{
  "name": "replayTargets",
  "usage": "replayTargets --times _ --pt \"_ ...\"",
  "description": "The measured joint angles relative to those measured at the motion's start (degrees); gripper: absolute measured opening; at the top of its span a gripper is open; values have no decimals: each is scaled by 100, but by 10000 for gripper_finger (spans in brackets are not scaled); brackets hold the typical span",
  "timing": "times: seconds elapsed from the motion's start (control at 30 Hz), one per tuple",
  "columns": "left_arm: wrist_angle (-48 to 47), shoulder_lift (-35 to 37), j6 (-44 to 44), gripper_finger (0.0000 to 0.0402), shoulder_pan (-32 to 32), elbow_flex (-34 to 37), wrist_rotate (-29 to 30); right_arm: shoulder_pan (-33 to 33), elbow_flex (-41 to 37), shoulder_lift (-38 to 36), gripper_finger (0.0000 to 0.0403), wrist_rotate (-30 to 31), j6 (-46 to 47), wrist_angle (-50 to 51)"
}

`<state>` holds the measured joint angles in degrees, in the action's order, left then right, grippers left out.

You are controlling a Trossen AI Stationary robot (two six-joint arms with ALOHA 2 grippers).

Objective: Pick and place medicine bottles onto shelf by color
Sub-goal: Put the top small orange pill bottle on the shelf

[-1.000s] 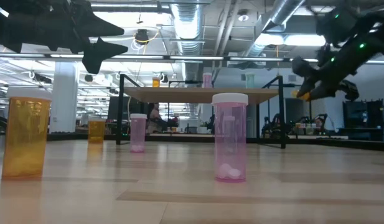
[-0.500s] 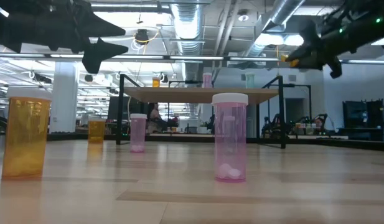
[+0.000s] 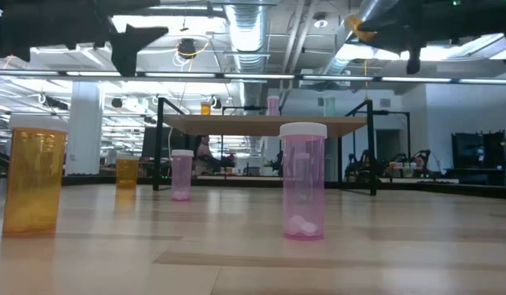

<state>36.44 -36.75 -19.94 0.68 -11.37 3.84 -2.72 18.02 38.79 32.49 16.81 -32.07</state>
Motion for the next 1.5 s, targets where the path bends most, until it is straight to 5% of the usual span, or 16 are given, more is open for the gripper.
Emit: replayTargets --times 0.43,0.87,1.2,1.5 --pt "210 -72 280 215 -35 -55 435 -482 238 2588 123 -138 -684 -3179" --pt "201 -1839 521 273 -67 -1157 162 -670 2056 4616 123 -560 -1238 -3172" --pt "214 -2783 608 289 -76 -1874 -167 -873 2559 5396 123 -679 -1178 -3167" --pt "252 -2940 728 289 -76 -2005 -354 -844 2850 5538 123 -710 -1066 -2539"
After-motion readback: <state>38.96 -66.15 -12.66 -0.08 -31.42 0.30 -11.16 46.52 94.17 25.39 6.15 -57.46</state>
